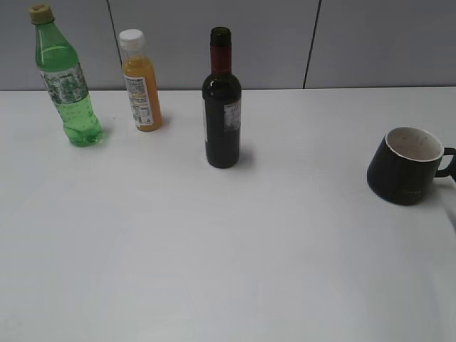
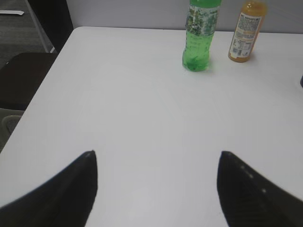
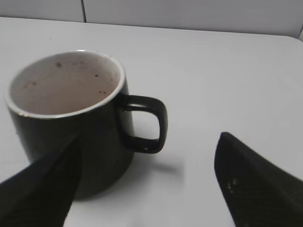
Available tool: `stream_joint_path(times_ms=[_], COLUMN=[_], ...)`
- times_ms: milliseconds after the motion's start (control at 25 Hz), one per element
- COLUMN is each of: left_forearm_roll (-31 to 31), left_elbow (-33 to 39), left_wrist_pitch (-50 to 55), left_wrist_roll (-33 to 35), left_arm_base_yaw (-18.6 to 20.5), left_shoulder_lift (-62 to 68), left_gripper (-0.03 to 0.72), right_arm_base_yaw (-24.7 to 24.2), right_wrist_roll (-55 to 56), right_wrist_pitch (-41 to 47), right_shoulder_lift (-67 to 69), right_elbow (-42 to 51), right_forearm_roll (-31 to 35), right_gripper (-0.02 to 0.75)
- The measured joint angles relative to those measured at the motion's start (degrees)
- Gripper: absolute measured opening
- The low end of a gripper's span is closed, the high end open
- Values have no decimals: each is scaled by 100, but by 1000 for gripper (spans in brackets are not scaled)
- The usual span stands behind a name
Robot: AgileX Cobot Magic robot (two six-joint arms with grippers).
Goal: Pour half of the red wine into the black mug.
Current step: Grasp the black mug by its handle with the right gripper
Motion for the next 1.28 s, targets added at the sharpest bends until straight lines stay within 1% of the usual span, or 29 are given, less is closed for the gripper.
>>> stream_joint_path(times_ms=[520,1280], left_forearm_roll=[0,0], left_elbow=[0,0], left_wrist_pitch=[0,0], left_wrist_roll=[0,0], left_arm_base_yaw=[0,0], left_shoulder_lift=[0,0], left_gripper=[589,589], right_arm_base_yaw=[-41,-48], right_wrist_roll=[5,110], right_wrist_pitch=[-28,-28], right_shoulder_lift=[808,1524], right_elbow=[-846,-1487], right_forearm_roll=[-66,-252], right_gripper=[669,669])
